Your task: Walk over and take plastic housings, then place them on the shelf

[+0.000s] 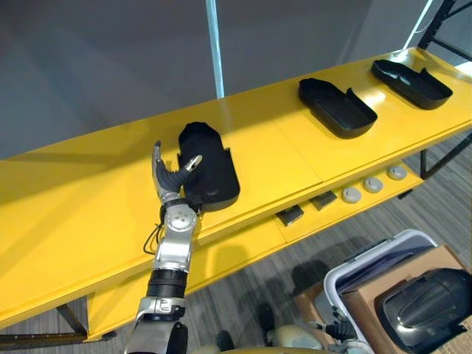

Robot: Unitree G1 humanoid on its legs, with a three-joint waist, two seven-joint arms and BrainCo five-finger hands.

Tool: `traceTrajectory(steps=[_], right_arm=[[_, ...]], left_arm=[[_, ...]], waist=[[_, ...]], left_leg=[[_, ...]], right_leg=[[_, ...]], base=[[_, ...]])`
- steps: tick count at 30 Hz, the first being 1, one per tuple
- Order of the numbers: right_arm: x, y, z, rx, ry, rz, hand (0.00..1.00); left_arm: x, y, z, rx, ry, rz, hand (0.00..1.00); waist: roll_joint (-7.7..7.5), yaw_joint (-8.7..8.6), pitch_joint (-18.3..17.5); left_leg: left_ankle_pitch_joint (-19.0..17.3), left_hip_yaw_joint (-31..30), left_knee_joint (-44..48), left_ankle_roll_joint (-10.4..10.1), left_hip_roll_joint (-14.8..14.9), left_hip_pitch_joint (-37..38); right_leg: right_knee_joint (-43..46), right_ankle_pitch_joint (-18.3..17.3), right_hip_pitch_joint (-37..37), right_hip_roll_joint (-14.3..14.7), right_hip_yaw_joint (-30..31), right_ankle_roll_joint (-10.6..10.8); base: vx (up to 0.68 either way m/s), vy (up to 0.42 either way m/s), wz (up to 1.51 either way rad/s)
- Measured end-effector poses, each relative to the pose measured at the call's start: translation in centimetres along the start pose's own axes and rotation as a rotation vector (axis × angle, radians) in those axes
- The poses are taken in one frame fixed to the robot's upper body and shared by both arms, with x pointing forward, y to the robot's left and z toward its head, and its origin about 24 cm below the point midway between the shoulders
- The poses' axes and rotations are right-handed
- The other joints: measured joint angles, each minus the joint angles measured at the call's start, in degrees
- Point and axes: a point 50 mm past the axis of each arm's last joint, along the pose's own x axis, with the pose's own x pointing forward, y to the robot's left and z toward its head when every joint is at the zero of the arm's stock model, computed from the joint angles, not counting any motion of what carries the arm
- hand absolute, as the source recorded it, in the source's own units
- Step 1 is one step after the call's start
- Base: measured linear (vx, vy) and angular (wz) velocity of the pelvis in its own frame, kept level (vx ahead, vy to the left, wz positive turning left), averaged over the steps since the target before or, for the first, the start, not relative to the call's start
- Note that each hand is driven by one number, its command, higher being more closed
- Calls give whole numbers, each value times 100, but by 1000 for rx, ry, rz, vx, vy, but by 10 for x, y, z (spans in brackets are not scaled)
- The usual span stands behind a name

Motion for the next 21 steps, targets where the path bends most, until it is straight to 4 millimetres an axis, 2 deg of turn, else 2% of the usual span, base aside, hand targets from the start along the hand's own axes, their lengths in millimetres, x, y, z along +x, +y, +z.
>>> traceTrajectory(steps=[3,4,8,11,17,21], right_arm=[[0,0,-2,12,-1,-1,0],[-1,-1,-4,20,3,-3,0],[-2,-2,-7,17,8,-4,0],[-2,-3,-12,1,30,-3,0],[-3,-3,-15,-37,41,9,0],[-3,-3,-16,-40,46,10,0]], left_arm=[[-25,-9,6,28,-76,-100,100],[-36,-12,9,43,-111,-151,100],[-57,-7,1,139,-145,-229,100],[-68,-4,-8,230,-148,-292,100],[-79,-8,-13,305,-176,-359,100],[-84,-12,-30,359,-128,-419,100]], waist=[[2,54,-5],[0,123,-13],[8,142,-26],[35,138,-132],[38,133,-264],[41,127,-361]], left_leg=[[-38,13,2,-5,3,-23],[-52,28,4,17,7,-53],[-38,54,14,-8,25,-54],[-46,67,19,-1,28,-60],[-77,87,39,43,14,-145],[-82,146,112,56,10,-199]], right_leg=[[7,-10,-23,5,21,12],[13,-13,-57,11,40,16],[14,-70,-62,32,64,94],[12,-80,-67,36,75,108],[6,-90,-100,17,87,123],[8,-73,-199,10,138,103]], base=[[-12,7,-3],[-8,4,-5],[-1,0,-1],[0,0,-1],[0,0,0],[22,24,-6]])
